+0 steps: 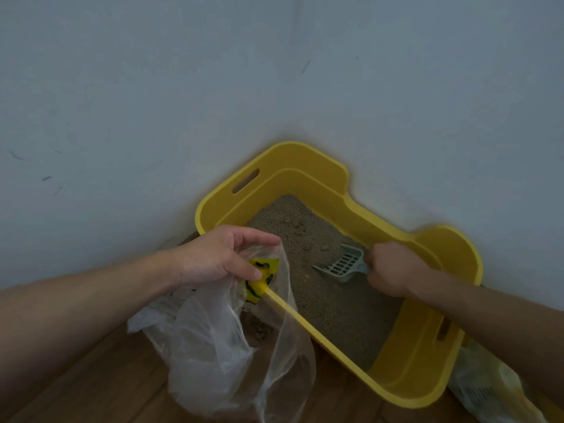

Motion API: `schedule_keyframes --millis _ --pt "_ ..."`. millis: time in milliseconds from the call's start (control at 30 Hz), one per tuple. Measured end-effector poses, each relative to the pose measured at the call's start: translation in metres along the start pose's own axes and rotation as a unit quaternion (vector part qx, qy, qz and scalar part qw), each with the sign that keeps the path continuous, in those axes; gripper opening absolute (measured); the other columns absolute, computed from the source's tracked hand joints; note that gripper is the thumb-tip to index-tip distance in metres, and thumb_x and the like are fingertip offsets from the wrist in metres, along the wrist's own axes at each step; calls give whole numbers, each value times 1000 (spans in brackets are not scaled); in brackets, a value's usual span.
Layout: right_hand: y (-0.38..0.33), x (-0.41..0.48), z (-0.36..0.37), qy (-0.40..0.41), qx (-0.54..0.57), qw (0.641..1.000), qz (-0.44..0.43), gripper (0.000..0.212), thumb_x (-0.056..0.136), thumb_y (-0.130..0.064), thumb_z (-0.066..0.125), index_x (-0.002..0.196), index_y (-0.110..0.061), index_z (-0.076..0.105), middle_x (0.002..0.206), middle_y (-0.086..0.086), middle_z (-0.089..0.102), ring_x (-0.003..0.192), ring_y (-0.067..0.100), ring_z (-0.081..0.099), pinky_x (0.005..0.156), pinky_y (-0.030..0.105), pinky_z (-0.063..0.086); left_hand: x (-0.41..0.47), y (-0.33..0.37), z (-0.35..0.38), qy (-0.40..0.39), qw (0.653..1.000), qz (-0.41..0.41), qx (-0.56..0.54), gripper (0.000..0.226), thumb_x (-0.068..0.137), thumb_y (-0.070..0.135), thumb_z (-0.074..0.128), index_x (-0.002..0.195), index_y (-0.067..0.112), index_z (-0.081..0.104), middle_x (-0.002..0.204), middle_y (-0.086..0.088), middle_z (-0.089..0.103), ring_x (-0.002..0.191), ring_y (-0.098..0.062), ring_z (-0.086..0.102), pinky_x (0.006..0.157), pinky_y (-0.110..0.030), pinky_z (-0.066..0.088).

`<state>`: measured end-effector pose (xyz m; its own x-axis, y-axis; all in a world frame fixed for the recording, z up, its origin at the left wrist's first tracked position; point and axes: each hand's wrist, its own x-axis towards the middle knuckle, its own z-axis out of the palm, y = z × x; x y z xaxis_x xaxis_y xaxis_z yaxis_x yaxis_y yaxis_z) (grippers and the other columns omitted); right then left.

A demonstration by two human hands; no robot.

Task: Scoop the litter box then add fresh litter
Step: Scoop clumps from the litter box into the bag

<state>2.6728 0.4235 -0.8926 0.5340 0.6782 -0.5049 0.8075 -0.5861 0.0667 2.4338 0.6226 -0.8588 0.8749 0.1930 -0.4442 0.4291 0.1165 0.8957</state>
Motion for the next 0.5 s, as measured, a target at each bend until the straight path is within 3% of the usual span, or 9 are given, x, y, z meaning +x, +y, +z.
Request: schedule_keyframes --millis 67,167,267,333,500 --pt "-3 8 -1 8 1 1000 -11 15 86 -22 55 87 -13 67 67 -1 54 60 11 53 49 24 42 0 0 1 -3 1000 2 0 60 79 -20 65 124 20 62 131 2 63 84 -3 71 59 -14 52" --pt "-11 18 2 21 18 999 -23 16 84 -21 56 86 -12 70 68 0 57 65 16 59 55 28 49 1 0 1 -2 1000 4 -1 59 80 -20 64 125 18 60 135 2 57 75 0 69 54 -13 51" --pt "-22 26 1 26 29 999 -36 13 84 -19 56 83 -13 68 66 0 55 61 14 56 50 25 43 3 -4 -2 -10 1000 10 -2 60 79 -17 68 121 25 63 138 5 58 101 -15 69 61 -18 55" --pt "-27 30 -1 30 31 998 -41 11 83 -18 57 80 -13 67 65 0 55 60 14 55 49 25 41 4 -6 -3 -10 1000 10 -9 61 76 -16 71 120 27 64 137 5 61 107 -16 68 62 -18 55" --pt "-41 39 -2 32 36 997 -57 18 83 -17 56 66 -14 55 63 1 52 57 13 51 49 25 38 4 -5 -1 -5 1000 5 -18 62 79 -23 62 126 17 59 130 -1 63 84 1 70 59 -12 51"
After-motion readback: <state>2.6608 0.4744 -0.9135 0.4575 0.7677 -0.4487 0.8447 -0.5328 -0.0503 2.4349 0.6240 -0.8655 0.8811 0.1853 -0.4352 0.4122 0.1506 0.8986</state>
